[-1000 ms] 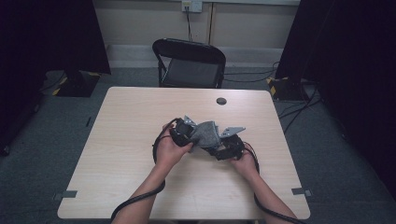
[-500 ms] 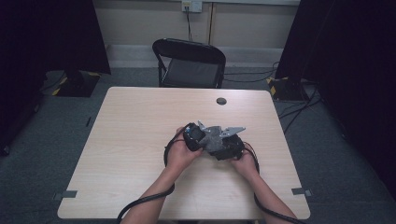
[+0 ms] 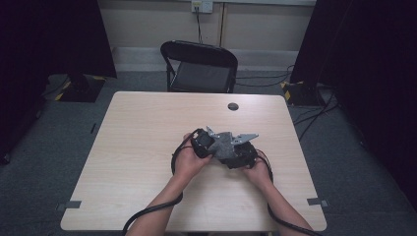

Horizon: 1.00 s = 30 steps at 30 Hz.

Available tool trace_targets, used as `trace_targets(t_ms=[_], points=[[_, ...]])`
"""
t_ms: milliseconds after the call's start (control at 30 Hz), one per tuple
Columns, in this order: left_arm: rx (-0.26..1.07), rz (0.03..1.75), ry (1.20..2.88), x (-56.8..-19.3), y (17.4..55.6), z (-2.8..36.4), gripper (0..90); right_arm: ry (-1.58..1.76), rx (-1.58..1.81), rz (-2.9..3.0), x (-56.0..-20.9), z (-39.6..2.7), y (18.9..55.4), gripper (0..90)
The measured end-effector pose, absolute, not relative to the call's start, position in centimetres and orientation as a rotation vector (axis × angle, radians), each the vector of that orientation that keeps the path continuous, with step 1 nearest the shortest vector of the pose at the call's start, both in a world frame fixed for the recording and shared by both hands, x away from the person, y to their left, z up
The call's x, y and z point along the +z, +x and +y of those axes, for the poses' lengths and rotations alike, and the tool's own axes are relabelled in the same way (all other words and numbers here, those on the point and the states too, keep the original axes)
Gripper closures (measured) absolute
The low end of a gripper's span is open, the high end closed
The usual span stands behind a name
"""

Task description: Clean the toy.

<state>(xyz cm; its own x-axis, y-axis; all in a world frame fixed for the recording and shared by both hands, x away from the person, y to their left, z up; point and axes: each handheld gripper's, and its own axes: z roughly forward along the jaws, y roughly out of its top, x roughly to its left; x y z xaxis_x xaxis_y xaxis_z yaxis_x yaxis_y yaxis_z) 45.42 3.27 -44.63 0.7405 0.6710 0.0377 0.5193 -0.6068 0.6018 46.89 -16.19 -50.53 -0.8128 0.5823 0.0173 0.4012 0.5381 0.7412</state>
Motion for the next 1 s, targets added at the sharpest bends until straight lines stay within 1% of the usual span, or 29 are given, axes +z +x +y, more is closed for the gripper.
trace_targets(t_ms=[100,233,1000], points=[[0.375,0.914,2.357,-44.6,45.7,3.6,73.7,0.827,1.138,2.545,-50.5,-16.2,46.9,25.5],[0.376,0.933,2.363,-44.5,46.3,4.1,73.7,0.827,1.138,2.545,-50.5,-16.2,46.9,25.5],[0.346,1.032,2.348,-44.6,48.6,5.4,73.7,0.830,1.138,2.543,-50.5,-16.2,46.9,25.5]])
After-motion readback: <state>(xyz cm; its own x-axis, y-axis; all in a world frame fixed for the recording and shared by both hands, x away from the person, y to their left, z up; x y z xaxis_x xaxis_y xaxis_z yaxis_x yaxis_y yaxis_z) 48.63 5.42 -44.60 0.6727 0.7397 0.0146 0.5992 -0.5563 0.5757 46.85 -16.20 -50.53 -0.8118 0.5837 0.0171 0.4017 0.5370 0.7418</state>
